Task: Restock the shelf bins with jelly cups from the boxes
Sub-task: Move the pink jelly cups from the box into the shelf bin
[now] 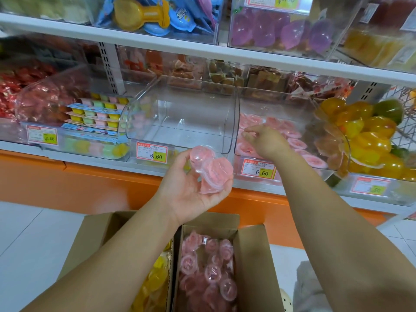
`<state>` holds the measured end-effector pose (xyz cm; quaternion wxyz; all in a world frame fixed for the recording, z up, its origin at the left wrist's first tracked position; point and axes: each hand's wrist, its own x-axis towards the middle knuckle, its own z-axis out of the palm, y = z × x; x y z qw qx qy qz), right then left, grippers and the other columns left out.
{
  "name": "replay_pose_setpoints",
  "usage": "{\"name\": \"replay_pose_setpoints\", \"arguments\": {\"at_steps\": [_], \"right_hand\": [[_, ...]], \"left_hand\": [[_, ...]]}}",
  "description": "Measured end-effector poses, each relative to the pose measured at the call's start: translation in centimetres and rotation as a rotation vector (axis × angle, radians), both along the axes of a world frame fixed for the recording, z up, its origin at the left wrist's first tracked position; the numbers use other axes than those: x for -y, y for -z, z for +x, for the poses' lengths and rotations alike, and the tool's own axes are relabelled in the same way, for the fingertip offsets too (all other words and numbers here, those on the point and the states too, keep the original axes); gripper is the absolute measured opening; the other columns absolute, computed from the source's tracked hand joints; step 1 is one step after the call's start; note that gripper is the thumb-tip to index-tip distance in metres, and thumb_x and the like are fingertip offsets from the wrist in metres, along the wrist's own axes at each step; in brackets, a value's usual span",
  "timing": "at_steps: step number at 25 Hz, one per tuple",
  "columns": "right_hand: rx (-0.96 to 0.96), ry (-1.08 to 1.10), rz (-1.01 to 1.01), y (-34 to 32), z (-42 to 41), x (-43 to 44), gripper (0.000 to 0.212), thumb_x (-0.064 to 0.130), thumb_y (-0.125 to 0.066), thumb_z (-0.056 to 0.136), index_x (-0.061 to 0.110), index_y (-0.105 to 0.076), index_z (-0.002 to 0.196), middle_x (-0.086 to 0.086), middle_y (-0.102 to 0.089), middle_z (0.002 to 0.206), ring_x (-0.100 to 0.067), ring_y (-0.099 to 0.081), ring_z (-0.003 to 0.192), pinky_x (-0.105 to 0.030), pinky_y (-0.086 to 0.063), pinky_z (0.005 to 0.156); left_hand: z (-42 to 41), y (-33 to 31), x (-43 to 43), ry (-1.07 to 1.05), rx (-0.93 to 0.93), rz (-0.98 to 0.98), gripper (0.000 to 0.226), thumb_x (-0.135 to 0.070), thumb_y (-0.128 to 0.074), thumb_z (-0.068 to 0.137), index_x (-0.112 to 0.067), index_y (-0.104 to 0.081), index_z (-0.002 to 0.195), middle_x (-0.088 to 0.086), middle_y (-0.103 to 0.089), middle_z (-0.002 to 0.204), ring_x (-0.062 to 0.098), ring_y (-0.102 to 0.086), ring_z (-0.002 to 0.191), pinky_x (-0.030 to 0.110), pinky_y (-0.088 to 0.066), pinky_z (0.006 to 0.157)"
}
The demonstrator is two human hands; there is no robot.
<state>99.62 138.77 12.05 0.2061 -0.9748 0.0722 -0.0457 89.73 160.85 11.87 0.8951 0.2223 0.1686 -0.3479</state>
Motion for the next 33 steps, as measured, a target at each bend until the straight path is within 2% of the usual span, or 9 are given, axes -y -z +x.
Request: {"name": "replay_pose_setpoints", "arguments": {"at_steps": [2,5,8,12,15,21,25,28,33], "right_hand": [[0.045,0.013,0.061,-1.4,-0.9,-0.2,0.038,0.039,-0.046,0.099,0.022,-0.057,0.131,-0.008,-0.060,0.129,-0.027,-0.057,0.112,-0.032,-0.041,0.086],[0.133,0.010,0.236,-4.4,-3.2,-1.2,0.032,0.035,-0.050,0.098,0.008,-0.066,0.102,-0.010,-0.070,0.103,-0.019,-0.059,0.079,-0.030,-0.043,0.068],[-0.068,-0.189,0.397,-7.4,-6.9,-3.0,0.041,0.047,-0.059,0.090,0.007,-0.064,0.095,-0.005,-0.071,0.092,-0.012,-0.064,0.068,-0.029,-0.049,0.064],[-0.322,-0.352,0.175,-8.3,-10.1,-5.7,0.056,0.054,-0.074,0.071,0.016,-0.051,0.103,-0.001,-0.062,0.098,-0.013,-0.059,0.079,-0.032,-0.049,0.069],[-0.260,-0.338,0.095,-6.9,-10.3,-5.9,0.052,0.042,-0.081,0.069,0.021,-0.047,0.102,0.002,-0.057,0.095,-0.016,-0.055,0.079,-0.036,-0.050,0.070],[0.121,0.008,0.642,-6.4,-6.9,-0.1,0.004,0.014,-0.059,0.088,0.015,-0.061,0.085,-0.003,-0.068,0.079,-0.019,-0.063,0.066,-0.037,-0.056,0.072],[0.251,0.274,0.455,-3.1,-3.1,3.2,0.020,0.022,-0.054,0.091,0.010,-0.066,0.102,-0.008,-0.069,0.092,-0.028,-0.066,0.085,-0.043,-0.053,0.088],[0.181,0.353,0.297,-1.5,-1.3,3.8,0.030,0.030,-0.055,0.092,0.008,-0.063,0.112,-0.011,-0.067,0.110,-0.033,-0.059,0.105,-0.036,-0.046,0.090],[0.005,0.389,0.014,0.1,0.0,3.8,0.041,0.040,-0.056,0.091,0.006,-0.061,0.114,-0.013,-0.065,0.109,-0.035,-0.060,0.105,-0.040,-0.046,0.088]], "left_hand": [[0.1,0.0,0.1,-0.006,0.003,-0.001,0.059,-0.037,-0.069,0.085,-0.014,-0.058,0.138,0.023,-0.064,0.114,0.038,-0.063,0.099,0.043,-0.060,0.071],[0.1,-0.1,0.2,-0.026,0.019,-0.001,0.052,-0.045,-0.064,0.092,-0.015,-0.061,0.134,0.025,-0.069,0.107,0.040,-0.068,0.093,0.048,-0.060,0.075],[0.0,-0.3,0.5,-0.049,0.030,0.000,0.051,-0.051,-0.058,0.095,-0.014,-0.063,0.130,0.028,-0.067,0.114,0.044,-0.070,0.094,0.054,-0.058,0.080],[0.0,-0.4,0.9,-0.047,0.046,-0.008,0.060,-0.057,-0.048,0.097,-0.011,-0.055,0.135,0.029,-0.063,0.125,0.044,-0.067,0.107,0.058,-0.056,0.084],[-0.3,-0.5,1.4,-0.063,0.054,0.011,0.061,-0.057,-0.049,0.097,-0.008,-0.056,0.133,0.028,-0.065,0.121,0.044,-0.068,0.104,0.059,-0.056,0.083],[0.0,-0.4,1.5,-0.097,0.038,0.061,0.060,-0.055,-0.056,0.093,-0.008,-0.056,0.130,0.024,-0.058,0.118,0.035,-0.064,0.097,0.052,-0.060,0.076],[0.1,0.1,1.3,-0.067,0.071,0.119,0.058,-0.055,-0.055,0.094,-0.009,-0.060,0.129,0.027,-0.058,0.124,0.039,-0.064,0.109,0.050,-0.060,0.080],[0.5,0.4,0.8,-0.047,0.080,0.135,0.059,-0.055,-0.058,0.092,-0.008,-0.063,0.126,0.027,-0.057,0.130,0.040,-0.062,0.114,0.051,-0.058,0.085],[0.9,0.8,0.3,-0.025,0.100,0.153,0.058,-0.054,-0.061,0.090,-0.008,-0.063,0.127,0.026,-0.057,0.129,0.040,-0.063,0.112,0.050,-0.059,0.080]]}}
